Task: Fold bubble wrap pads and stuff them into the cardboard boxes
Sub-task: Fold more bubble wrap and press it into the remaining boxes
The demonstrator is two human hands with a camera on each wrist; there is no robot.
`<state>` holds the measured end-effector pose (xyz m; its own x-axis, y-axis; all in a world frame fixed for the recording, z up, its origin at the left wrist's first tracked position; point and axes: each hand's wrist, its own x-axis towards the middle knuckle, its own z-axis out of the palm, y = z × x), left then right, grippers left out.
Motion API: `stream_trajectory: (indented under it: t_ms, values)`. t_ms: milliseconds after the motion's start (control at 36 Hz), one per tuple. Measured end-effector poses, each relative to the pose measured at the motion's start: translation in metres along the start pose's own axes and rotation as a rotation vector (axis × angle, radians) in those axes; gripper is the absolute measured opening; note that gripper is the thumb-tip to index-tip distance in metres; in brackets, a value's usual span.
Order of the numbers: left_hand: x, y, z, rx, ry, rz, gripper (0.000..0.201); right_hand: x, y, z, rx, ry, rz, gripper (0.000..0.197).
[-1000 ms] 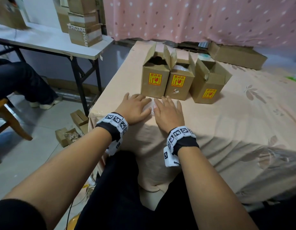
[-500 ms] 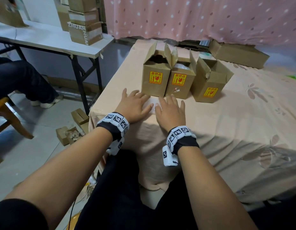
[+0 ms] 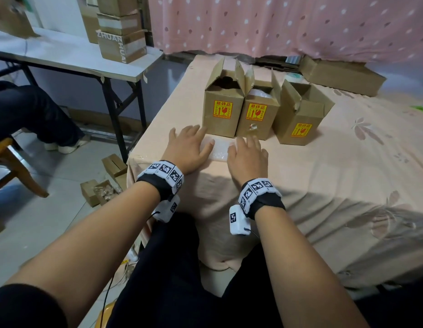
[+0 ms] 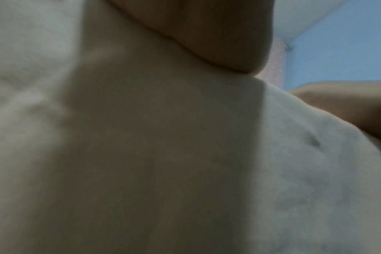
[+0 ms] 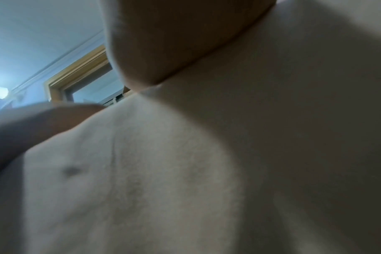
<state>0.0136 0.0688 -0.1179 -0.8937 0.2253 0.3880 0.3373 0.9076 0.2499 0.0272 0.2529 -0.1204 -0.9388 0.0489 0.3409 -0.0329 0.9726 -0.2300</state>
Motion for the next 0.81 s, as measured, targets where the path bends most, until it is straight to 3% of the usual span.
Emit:
stream_trajectory:
  t_ms: [83, 167, 361, 444, 528, 611, 722, 806]
  values:
    - [0.0002, -0.0005, 0.0014, 0.083, -0.069, 0.144, 0.064, -0.0029, -0.0029, -0.0021, -0.075, -0.046, -0.165, 0.053]
    - [0.0002, -0.0017, 0.0011, 0.116, -0.099, 0.182, 0.061, -0.0032, -0.0035, -0.0033, -0.091, -0.090, -0.232, 0.050]
    - [0.0022, -0.0018, 0.0001, 0.033, -0.079, -0.114, 0.062, 0.0014, -0.0014, 0.0020, 0.027, -0.076, -0.082, 0.057]
    - [0.0027, -0.0021, -0.0002, 0.035, -0.091, -0.163, 0.063, 0.0031, 0.0003, 0.0040, 0.045, -0.037, 0.002, 0.071]
    - [0.0027, -0.0022, 0.0002, 0.028, -0.090, -0.165, 0.066, 0.0040, 0.0014, 0.0041, 0.030, -0.024, 0.016, 0.071]
    - [0.0018, -0.0008, 0.0016, 0.041, -0.082, -0.126, 0.069, 0.0033, 0.0002, 0.0030, 0.000, -0.075, -0.032, 0.065]
    - [-0.0021, -0.0005, 0.0026, 0.136, -0.028, 0.053, 0.068, -0.0016, -0.0018, -0.0010, -0.011, -0.085, -0.186, 0.060]
    - [-0.0017, -0.0011, 0.0017, 0.140, -0.068, 0.093, 0.067, -0.0033, -0.0001, -0.0022, 0.015, -0.084, -0.214, 0.054]
